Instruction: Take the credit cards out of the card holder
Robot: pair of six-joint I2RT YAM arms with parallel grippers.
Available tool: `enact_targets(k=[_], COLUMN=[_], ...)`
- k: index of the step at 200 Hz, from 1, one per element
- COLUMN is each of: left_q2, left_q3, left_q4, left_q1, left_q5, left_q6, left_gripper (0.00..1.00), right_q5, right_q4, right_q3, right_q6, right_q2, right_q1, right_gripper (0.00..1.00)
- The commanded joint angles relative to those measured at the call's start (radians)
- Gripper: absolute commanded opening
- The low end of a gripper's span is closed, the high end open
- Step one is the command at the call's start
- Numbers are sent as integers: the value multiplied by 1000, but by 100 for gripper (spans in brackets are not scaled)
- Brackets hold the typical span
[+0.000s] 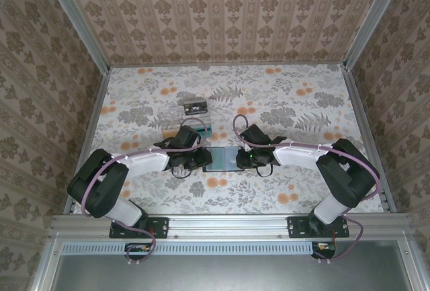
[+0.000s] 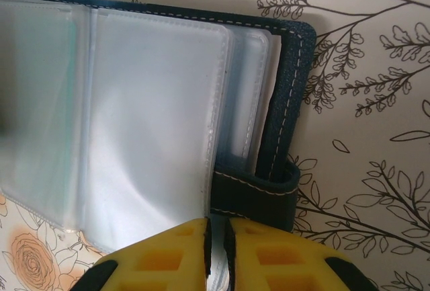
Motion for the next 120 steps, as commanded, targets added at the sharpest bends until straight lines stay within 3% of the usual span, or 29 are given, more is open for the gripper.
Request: enact_targets(k=[1, 43, 89, 120], left_q2=[19, 55, 61, 57], left_q3=[26, 33, 50, 85], left_q4=[23, 56, 87, 84], left_q1=[-7, -17, -31, -41], left_q5=[31, 59, 84, 96], left_q6=[21, 17, 19, 32], left_gripper=[27, 32, 54, 58], right_q5=[19, 11, 9, 9], right_q4=[-23, -20, -20, -20], right_q3=[-21, -17, -14, -13], right_q6=[14, 16, 16, 18], right_q2=[27, 44, 48, 53], right_q1=[8, 7, 8, 8], right_gripper=[19, 19, 19, 19])
